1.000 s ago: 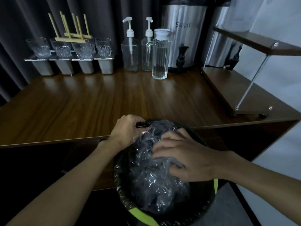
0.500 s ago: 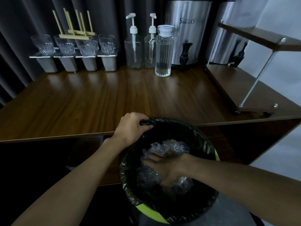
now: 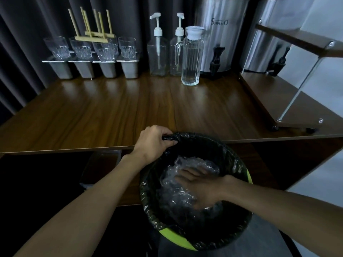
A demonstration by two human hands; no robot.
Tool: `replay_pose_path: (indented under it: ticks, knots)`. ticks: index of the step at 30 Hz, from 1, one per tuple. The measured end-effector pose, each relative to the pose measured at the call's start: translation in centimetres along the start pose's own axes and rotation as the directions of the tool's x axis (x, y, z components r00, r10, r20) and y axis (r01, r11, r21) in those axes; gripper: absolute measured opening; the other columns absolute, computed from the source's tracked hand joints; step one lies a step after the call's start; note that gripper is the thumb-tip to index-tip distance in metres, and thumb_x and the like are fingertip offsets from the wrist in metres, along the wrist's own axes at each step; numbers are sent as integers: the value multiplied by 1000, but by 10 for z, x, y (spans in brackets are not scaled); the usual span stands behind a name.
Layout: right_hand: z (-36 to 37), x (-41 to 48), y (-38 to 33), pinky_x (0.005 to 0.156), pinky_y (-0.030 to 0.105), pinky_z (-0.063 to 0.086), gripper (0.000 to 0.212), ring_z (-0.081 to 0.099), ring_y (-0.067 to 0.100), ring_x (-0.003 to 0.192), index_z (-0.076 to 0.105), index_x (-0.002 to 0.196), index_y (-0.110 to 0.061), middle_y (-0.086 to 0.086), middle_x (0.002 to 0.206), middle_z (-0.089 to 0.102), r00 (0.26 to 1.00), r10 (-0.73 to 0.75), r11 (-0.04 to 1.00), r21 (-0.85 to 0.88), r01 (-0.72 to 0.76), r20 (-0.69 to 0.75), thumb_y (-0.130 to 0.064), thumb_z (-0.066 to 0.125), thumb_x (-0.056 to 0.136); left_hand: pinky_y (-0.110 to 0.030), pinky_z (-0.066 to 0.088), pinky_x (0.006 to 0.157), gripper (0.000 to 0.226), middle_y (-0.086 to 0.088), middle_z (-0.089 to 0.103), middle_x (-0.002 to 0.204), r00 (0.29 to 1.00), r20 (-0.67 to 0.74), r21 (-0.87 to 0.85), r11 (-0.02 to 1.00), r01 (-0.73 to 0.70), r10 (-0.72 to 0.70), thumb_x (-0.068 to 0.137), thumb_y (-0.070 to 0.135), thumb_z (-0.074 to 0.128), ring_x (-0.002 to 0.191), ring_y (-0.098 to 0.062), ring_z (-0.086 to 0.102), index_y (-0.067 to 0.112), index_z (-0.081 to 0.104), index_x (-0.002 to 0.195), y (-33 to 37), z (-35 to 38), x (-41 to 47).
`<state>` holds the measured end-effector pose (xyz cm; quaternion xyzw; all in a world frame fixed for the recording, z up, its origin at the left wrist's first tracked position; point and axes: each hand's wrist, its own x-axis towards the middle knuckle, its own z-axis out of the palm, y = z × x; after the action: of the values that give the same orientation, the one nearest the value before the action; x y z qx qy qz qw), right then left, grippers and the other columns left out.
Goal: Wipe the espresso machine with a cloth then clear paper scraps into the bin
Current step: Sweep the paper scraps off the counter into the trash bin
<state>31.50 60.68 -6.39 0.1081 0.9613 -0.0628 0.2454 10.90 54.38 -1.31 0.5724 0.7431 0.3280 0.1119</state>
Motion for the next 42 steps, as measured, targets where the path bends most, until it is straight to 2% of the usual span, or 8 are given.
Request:
replay_pose_path:
  ticks: [7,13,18,23,27,32,36,42]
  knots:
    - [-19,-22,9,118,39,9,100,0,2,144,-1,150,-43,-22,158,1,973,-100,945,285,158,-209,-87,46,73,-12,40,66,10,20,69,77,992,-102,6,997,75,-74,83,38,80,80,2,63,29,79,86,3,4,-13]
    - [-3,-8,2,120,42,6,92,-3,21,149,-1,154,-23,3,162,-2,992,-127,992,-16,127,-7,-57,55,89,-16,48,71,17,17,72,84,952,-207,-36,974,224,-226,80,41,82,80,3,65,29,76,89,16,7,-37]
    - [-10,-8,-9,120,42,6,92,2,17,148,6,154,-23,-3,162,4,959,-266,964,2,267,-94,-68,49,87,0,37,69,24,35,59,70,864,-383,-52,941,334,-327,77,41,84,76,18,57,29,77,96,8,-1,-88]
    - [-26,-26,-28,107,32,19,53,33,10,133,47,139,-27,-10,139,45,766,-302,941,-50,334,-568,-54,50,94,1,34,64,17,35,55,69,759,-518,-40,897,439,-395,77,38,85,77,13,57,35,72,88,-3,-30,-145]
    - [-34,-23,-40,97,43,34,43,46,24,120,57,128,-17,0,124,53,571,-62,992,10,122,-818,-27,64,87,-21,41,75,25,14,72,93,681,-582,-24,847,531,-443,80,38,82,98,-9,67,27,74,101,-13,-53,-193]
    - [-20,4,-68,87,38,45,65,50,25,121,23,148,-32,3,141,44,789,112,887,418,194,-604,-27,58,93,-28,43,80,23,11,70,95,537,-639,-132,766,629,-551,83,39,79,104,-17,67,26,74,101,-30,-70,-257]
    - [-5,33,-98,78,36,52,54,59,28,105,31,140,-34,9,116,60,865,165,758,622,196,-473,-21,56,94,-29,41,76,17,17,67,86,426,-660,-209,696,687,-619,83,42,78,97,-17,67,31,73,94,-45,-68,-297]
    - [3,87,-129,90,44,55,47,56,27,112,44,138,-27,7,121,57,923,155,662,731,166,-351,-7,52,96,-32,44,105,95,-8,51,142,458,-344,-367,566,738,-820,69,43,89,130,-24,52,15,43,148,-73,-71,-331]
